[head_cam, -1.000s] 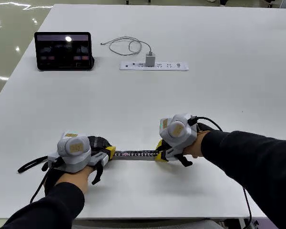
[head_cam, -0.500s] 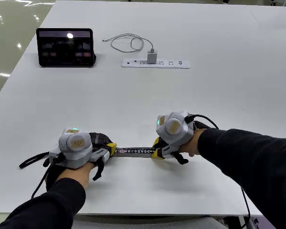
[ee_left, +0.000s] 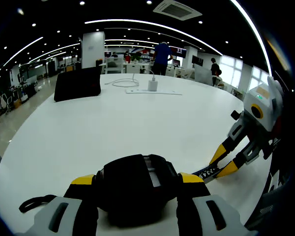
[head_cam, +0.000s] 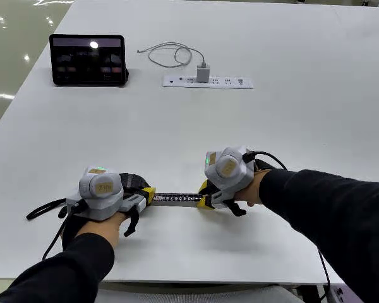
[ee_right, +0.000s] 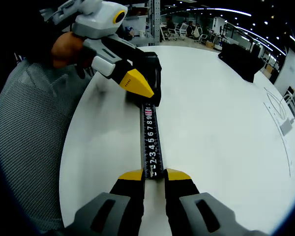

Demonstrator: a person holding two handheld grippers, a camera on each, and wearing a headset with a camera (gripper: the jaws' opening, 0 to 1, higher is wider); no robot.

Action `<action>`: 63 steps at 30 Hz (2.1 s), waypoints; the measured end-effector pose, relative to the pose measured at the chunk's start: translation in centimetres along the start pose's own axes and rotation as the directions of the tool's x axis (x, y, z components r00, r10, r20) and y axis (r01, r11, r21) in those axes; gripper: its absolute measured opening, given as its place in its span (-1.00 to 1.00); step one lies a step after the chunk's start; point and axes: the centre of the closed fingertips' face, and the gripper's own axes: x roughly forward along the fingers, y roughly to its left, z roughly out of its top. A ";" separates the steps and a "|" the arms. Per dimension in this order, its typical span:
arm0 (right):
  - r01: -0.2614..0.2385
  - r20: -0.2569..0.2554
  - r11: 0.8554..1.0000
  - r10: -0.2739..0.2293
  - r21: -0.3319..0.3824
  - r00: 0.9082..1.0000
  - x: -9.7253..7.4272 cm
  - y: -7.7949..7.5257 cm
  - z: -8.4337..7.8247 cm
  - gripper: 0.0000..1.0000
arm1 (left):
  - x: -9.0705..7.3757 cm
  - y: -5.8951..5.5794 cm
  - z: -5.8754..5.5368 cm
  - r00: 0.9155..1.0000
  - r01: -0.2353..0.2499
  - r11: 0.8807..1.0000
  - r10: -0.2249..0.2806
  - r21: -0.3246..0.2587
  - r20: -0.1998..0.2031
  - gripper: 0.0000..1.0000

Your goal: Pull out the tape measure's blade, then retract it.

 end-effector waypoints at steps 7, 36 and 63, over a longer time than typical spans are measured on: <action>0.007 0.002 1.000 -0.007 0.017 1.000 0.1 0.1 0.4 -0.78 | 0.0 0.0 0.0 1.000 0.001 1.000 -0.001 -0.003 -0.002 0.22; 0.009 0.046 1.000 -0.009 0.013 0.999 1.1 0.7 2.2 -0.78 | 0.1 0.1 0.0 1.000 0.003 1.000 -0.003 -0.006 0.002 0.22; 0.016 0.121 0.999 -0.021 0.043 0.992 2.1 0.5 3.6 -0.77 | 0.0 0.1 0.1 1.000 0.006 1.000 -0.006 -0.019 0.002 0.19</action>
